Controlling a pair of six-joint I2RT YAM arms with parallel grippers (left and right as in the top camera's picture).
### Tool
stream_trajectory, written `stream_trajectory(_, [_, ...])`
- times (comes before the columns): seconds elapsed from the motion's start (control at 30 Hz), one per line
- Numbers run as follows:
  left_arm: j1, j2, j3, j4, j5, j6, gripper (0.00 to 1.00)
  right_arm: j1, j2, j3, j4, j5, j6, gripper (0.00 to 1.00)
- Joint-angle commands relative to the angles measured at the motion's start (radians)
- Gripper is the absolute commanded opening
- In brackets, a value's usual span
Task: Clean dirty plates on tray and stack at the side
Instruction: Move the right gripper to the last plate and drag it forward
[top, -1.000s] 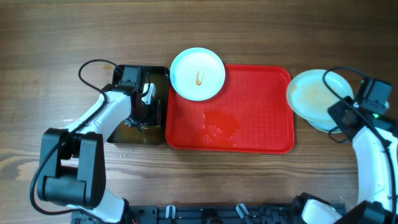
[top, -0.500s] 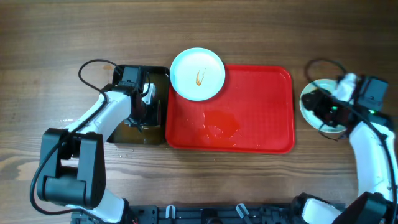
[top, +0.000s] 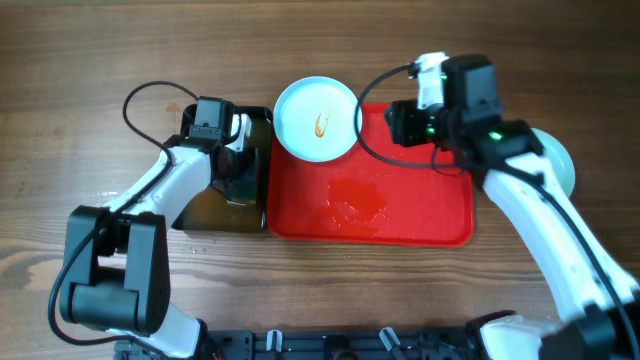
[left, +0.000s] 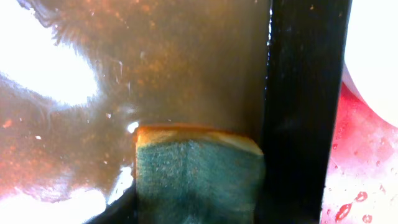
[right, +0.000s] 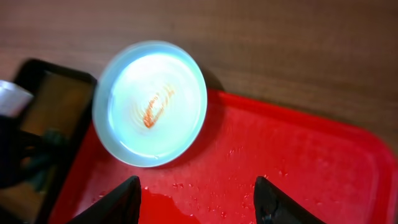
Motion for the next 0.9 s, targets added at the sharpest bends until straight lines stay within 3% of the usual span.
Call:
stream_trajectory(0.0, [0.004,0.006,0.003,0.006,0.008,0.003,0.05,0.011,0.128,0.013,0.03,0.005,0.011,0.59])
stream_trajectory(0.1, [0.004,0.006,0.003,0.007,-0.053,0.003,0.04,0.011,0.226,0.013,0.169,-0.021,0.035,0.61])
stream_trajectory(0.13, [0.005,0.006,0.003,0.006,-0.071,0.003,0.27,0.011,0.243,0.013,0.218,-0.037,0.038,0.61])
stream_trajectory(0.17, [0.005,0.006,0.003,0.003,-0.069,0.002,0.41,0.011,0.254,0.013,0.24,-0.04,0.055,0.62])
stream_trajectory(0.23, [0.003,0.006,0.003,-0.027,-0.059,-0.031,0.52,0.012,0.297,0.013,0.279,-0.045,0.084,0.65])
stream_trajectory(0.47, [0.003,0.006,0.003,-0.224,-0.032,-0.031,0.55,0.013,0.478,0.012,0.363,-0.193,0.193,0.59])
stream_trajectory(0.67, [0.003,0.006,0.003,-0.223,-0.013,-0.031,0.46,0.032,0.544,0.012,0.372,-0.193,0.301,0.32])
stream_trajectory(0.73, [0.003,0.006,0.003,-0.223,-0.013,-0.031,0.49,0.049,0.544,0.012,0.363,-0.193,0.3,0.12])
stream_trajectory(0.77, [0.003,0.006,0.003,-0.223,-0.013,-0.031,0.49,0.051,0.544,0.012,0.349,-0.193,0.3,0.08])
stream_trajectory(0.87, [0.003,0.006,0.003,-0.218,-0.013,-0.031,0.52,0.05,0.539,0.012,0.258,-0.175,0.3,0.04])
